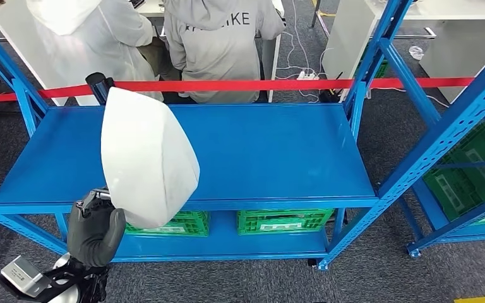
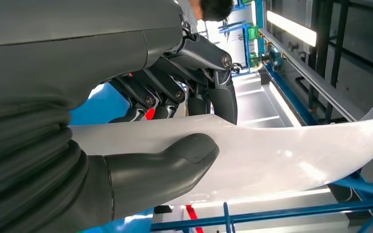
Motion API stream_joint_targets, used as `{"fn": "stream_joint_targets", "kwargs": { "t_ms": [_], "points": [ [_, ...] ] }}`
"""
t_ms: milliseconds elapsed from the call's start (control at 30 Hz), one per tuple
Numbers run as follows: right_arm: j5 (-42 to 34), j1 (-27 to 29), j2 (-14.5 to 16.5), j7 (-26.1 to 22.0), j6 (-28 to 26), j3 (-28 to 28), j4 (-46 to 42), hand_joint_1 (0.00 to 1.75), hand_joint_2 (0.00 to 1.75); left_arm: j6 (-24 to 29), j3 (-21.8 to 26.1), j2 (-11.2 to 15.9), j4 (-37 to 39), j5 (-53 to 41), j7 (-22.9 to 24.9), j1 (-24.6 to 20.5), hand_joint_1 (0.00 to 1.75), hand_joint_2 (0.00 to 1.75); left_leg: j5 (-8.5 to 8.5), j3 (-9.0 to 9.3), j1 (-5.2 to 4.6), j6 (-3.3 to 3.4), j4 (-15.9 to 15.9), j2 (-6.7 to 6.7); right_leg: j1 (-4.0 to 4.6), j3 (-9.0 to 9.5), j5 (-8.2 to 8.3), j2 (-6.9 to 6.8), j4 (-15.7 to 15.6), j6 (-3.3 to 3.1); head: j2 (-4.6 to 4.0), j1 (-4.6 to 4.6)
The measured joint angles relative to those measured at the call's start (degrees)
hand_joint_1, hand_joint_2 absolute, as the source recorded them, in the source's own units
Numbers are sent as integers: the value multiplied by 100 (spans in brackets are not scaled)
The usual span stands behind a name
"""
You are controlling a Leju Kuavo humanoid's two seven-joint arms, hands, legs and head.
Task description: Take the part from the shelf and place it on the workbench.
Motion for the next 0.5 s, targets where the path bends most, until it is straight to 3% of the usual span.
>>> {"fn": "stream_joint_targets", "kwargs": {
  "t_ms": [67, 133, 267, 333, 400, 433, 467, 500],
  "points": [
    [-4, -7, -3, 7, -5, -1, 0, 0, 0, -6, 0, -3, -16, 2, 0, 2, 175, 175, 7, -48, 0, -27, 64, -8, 13, 369, 336, 3, -702, -47, 0, 2],
    [-8, -14, -7, 9, -8, -2, 0, 0, 0, -16, -1, -6, -37, 6, 1, 5, 175, 175, 30, -83, -4, -98, 112, -25, 43, 570, 520, 22, -1139, -115, 0, 1],
    [-41, -18, -1, 31, -28, -12, 1, 0, 0, -74, -2, -4, -40, 39, 3, -2, 175, 175, 82, -153, 4, -291, 112, -34, 62, 431, 648, 22, -1187, -308, 0, -9],
    [-57, -18, 8, 38, -48, -21, 1, 0, 0, -92, -4, -3, -14, 54, 11, -38, 175, 175, -276, -297, 21, -347, 435, -13, 44, 318, 761, -5, -1213, -396, 0, -30],
    [-58, -17, 11, 39, -57, -35, 0, 0, 0, -104, -6, -3, 16, 57, 21, -78, 175, 175, -816, -493, 23, -389, 1145, 2, 57, 188, 858, -26, -1209, -433, 0, -48],
    [-58, -16, 14, 39, -57, -41, 0, 0, 0, -107, -7, -3, 33, 58, 24, -88, 175, 175, -970, -540, 23, -403, 1469, 4, 64, 121, 908, -35, -1205, -432, 0, -49],
    [-58, -15, 15, 40, -57, -47, 0, 0, 0, -108, -7, -3, 49, 60, 26, -93, 175, 175, -1003, -510, 23, -408, 1643, 5, 69, 58, 959, -42, -1200, -426, 0, -50],
    [-57, -15, 15, 40, -57, -50, 0, 0, 0, -109, -7, -3, 64, 60, 29, -97, 175, 175, -927, -382, 23, -405, 1612, 7, 70, -2, 1006, -46, -1194, -416, 0, -50]
  ]
}}
